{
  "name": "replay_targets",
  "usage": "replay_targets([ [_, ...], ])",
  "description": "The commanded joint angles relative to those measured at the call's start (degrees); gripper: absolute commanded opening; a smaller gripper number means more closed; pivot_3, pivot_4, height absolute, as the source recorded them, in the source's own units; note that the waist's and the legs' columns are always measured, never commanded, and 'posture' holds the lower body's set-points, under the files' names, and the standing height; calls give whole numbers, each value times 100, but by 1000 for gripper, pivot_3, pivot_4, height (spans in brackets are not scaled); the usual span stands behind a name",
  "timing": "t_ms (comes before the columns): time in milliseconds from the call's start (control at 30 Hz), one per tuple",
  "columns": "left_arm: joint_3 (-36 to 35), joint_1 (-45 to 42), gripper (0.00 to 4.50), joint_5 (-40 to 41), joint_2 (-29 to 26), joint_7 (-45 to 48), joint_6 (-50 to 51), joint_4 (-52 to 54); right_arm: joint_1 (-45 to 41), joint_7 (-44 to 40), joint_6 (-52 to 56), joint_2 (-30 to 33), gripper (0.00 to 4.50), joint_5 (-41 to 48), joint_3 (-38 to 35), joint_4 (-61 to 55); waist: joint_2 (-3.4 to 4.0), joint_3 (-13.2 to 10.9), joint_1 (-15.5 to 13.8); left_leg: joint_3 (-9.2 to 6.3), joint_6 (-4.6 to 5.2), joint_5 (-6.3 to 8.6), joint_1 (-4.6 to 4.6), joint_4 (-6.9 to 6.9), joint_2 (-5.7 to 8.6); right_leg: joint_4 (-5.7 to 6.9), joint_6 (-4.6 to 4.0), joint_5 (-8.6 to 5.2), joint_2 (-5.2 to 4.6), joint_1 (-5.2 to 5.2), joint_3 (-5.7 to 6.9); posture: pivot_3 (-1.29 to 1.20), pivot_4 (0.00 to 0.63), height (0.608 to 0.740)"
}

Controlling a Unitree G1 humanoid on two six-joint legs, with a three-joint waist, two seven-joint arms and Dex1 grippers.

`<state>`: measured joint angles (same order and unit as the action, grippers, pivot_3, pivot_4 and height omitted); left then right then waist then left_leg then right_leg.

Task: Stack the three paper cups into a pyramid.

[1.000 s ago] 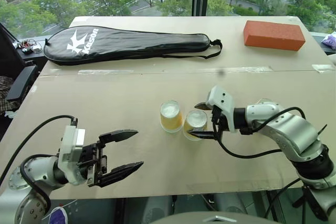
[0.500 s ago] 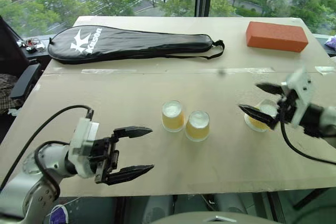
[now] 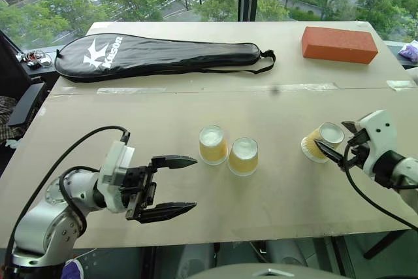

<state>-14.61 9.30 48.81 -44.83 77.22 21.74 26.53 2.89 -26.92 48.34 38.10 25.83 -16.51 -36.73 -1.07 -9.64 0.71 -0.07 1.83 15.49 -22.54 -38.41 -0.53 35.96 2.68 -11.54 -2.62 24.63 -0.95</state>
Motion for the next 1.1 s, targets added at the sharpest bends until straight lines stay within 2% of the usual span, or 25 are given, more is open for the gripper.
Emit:
replay_targets([
  [33,-38,30,4500,57,-64,-29,36,191,-95,-1,-188,-24,4211,-53,10,143,0,0,0,0,0,0,0,0,0,0,0,0,0,0,0,0,150,740],
  [133,-100,91,4500,83,-66,-109,80,266,-142,-183,-360,24,3253,-30,45,172,0,0,-1,0,0,0,0,0,0,0,0,0,0,0,0,0,150,740],
  [200,-116,130,4500,93,-61,-162,93,303,-243,-243,-456,15,2250,24,15,149,1,0,4,0,0,0,1,0,-1,0,0,0,0,0,0,0,150,740],
  [233,-117,151,4500,97,-56,-189,98,325,-289,-283,-476,22,2092,61,-4,139,1,0,5,0,0,0,1,0,-2,0,1,0,0,0,-1,0,150,740],
  [400,-270,533,4500,1,109,-407,9,283,-1422,-872,-299,255,2092,718,391,-94,12,-7,56,10,0,0,7,0,-5,1,1,1,0,1,-11,0,150,740],
  [567,-375,824,4500,-82,166,-494,-98,299,-2888,-1210,153,61,2092,1543,1046,35,10,-6,6,-7,0,0,5,2,-9,3,-1,1,4,0,6,0,150,740],
  [667,-468,1007,4500,-87,205,-561,-131,382,-3513,-1404,266,-55,2092,1703,1512,170,10,-6,-13,-14,0,0,-2,2,-9,2,-3,2,1,1,12,0,150,740],
  [833,-643,1354,4500,-78,302,-699,-220,576,-3847,-1901,55,56,2092,1506,2152,289,7,-5,-13,-13,0,0,-10,1,-3,-6,-3,2,-14,1,14,0,150,740],
  [1100,-751,1736,4500,-86,479,-905,-311,859,-3940,-2191,-236,-40,2092,1233,2595,386,7,-5,-2,-14,0,0,-6,-1,-4,0,-3,2,-12,1,17,0,150,740],
])
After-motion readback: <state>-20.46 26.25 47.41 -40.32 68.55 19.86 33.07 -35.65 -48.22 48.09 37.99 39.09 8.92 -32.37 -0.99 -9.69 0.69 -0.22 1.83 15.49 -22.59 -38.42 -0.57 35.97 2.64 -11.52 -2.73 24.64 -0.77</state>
